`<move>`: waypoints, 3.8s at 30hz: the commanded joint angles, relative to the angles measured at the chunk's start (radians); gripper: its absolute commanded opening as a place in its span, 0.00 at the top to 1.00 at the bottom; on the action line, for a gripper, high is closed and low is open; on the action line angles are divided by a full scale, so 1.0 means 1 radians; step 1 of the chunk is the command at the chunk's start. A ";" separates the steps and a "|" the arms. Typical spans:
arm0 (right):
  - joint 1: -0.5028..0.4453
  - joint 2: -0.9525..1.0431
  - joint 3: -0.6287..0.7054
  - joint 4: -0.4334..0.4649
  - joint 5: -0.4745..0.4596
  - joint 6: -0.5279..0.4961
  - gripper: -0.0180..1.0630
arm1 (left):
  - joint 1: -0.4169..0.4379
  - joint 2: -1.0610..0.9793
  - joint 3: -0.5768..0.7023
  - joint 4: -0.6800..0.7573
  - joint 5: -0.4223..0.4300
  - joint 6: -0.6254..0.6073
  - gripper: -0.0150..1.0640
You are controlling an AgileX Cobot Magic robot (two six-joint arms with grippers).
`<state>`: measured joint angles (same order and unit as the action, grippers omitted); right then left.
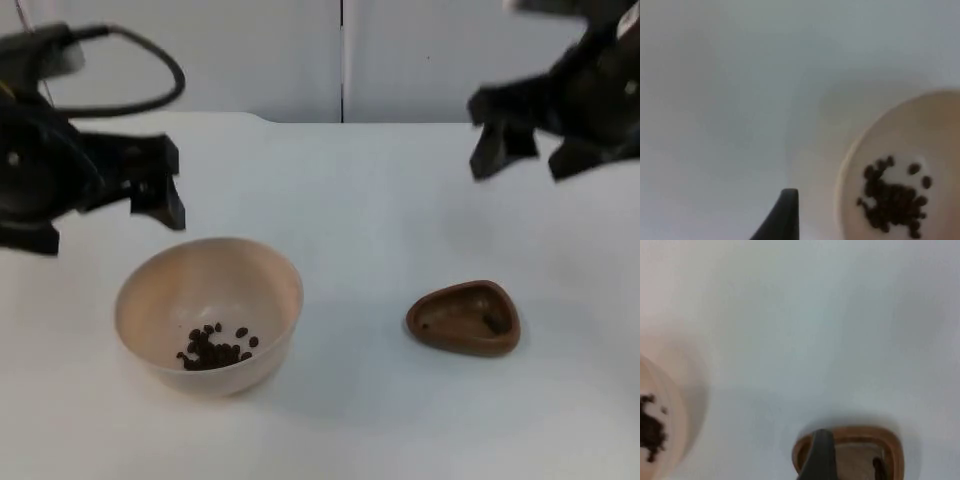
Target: Pick up the bowl with the left hand and pour the coffee beans from the cup into the bowl with the right hand.
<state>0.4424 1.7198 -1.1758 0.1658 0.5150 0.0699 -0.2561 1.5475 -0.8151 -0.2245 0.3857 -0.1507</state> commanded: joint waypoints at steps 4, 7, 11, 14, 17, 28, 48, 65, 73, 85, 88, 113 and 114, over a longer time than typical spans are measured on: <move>-0.003 -0.201 0.000 -0.005 0.017 -0.070 0.37 | 0.002 -0.160 0.003 0.008 -0.004 0.026 0.11; -0.003 -0.277 0.000 -0.005 0.021 -0.086 0.37 | 0.002 -0.227 0.003 0.008 -0.009 0.026 0.11; -0.003 -0.381 0.000 -0.007 0.038 -0.102 0.37 | 0.002 -0.332 0.003 0.008 -0.009 0.046 0.11; -0.003 -0.412 0.000 -0.007 0.051 -0.118 0.37 | 0.002 -0.370 0.003 0.008 -0.007 0.049 0.11; -0.003 -0.442 0.000 -0.005 0.075 -0.139 0.37 | 0.002 -0.413 0.003 0.008 -0.003 0.067 0.11; -0.003 -0.488 0.000 -0.005 0.141 -0.149 0.37 | 0.002 -0.512 0.003 0.008 0.062 0.122 0.11; -0.003 -0.742 0.242 -0.005 0.024 -0.173 0.37 | 0.002 -0.756 0.003 0.006 0.208 0.172 0.11; -0.003 -1.012 0.373 -0.005 0.044 -0.175 0.37 | 0.002 -0.966 0.019 0.005 0.346 0.218 0.11; -0.003 -1.108 0.391 -0.005 0.102 -0.180 0.37 | 0.002 -1.095 0.137 0.005 0.343 0.224 0.11; -0.003 -1.322 0.548 -0.003 0.106 -0.194 0.37 | 0.002 -1.269 0.154 0.051 0.550 0.251 0.11; -0.003 -1.366 0.560 -0.003 0.116 -0.194 0.37 | 0.002 -1.287 0.154 0.056 0.575 0.280 0.11; -0.003 -1.720 0.559 -0.015 0.434 -0.249 0.37 | 0.002 -1.548 0.311 0.104 0.685 0.286 0.11; -0.003 -1.720 0.559 -0.024 0.448 -0.249 0.37 | 0.002 -1.548 0.311 0.104 0.685 0.284 0.11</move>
<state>0.4424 0.0044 -0.6178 0.1600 0.9382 -0.1743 -0.2561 0.0042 -0.5084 -0.1309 1.0699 0.1498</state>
